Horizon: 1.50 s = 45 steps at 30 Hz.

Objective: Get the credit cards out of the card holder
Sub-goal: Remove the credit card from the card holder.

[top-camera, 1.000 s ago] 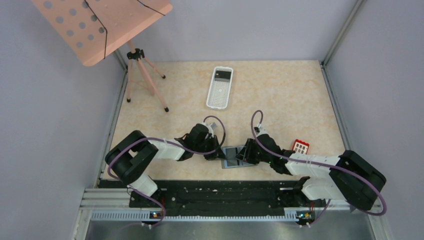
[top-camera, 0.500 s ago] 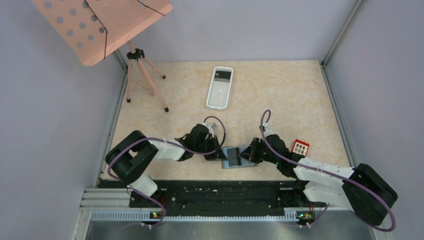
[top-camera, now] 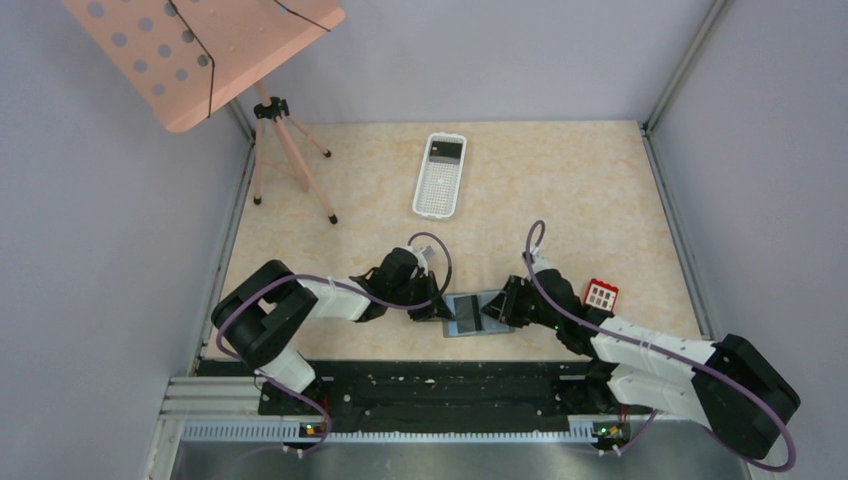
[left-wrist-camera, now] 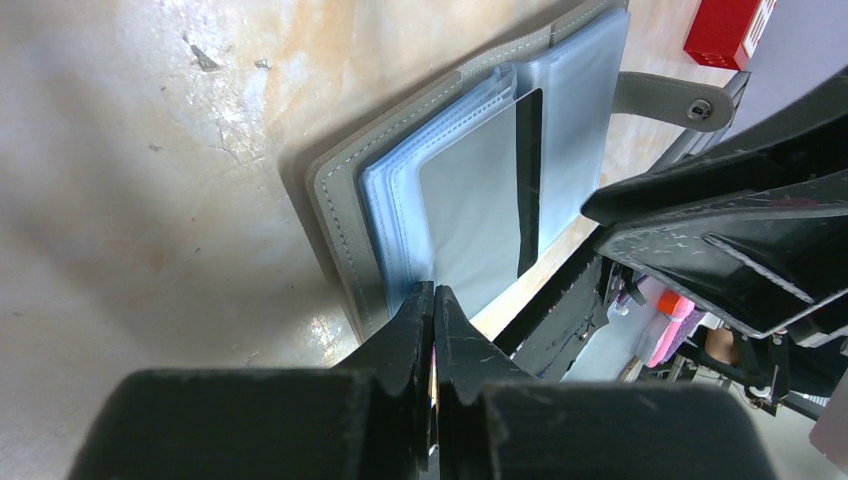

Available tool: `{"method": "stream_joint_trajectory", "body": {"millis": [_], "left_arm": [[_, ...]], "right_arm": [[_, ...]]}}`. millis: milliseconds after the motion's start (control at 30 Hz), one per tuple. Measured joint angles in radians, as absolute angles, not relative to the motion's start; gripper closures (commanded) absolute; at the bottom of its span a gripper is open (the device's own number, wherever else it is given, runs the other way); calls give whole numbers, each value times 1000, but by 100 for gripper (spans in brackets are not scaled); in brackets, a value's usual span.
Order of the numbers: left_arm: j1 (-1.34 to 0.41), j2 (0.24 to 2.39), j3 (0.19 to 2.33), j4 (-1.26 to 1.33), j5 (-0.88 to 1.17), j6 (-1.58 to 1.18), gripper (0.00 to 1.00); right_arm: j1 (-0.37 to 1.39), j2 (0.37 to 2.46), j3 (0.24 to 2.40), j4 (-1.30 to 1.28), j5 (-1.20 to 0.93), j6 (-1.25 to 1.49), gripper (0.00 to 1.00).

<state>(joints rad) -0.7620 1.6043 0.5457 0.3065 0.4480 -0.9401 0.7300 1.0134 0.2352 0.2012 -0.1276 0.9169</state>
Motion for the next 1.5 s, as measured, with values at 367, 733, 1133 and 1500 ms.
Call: {"method": "stream_joint_trajectory", "body": {"millis": [367,733,1133,1500], "left_arm": [[-762,1606,546,308,450,-940,96],[-762,1611,546,314,458,-941,96],[-762,1616,548,315,467,-940,97],[-762,1620,548,315,474,-936,97]], "right_arm": [[730,1172,252,276,-157,915,73],[730,1201,257,311,-180,915,73],[723,1236,232,374,-203,920,100],[722,1104,224,279,-181,908,100]]}}
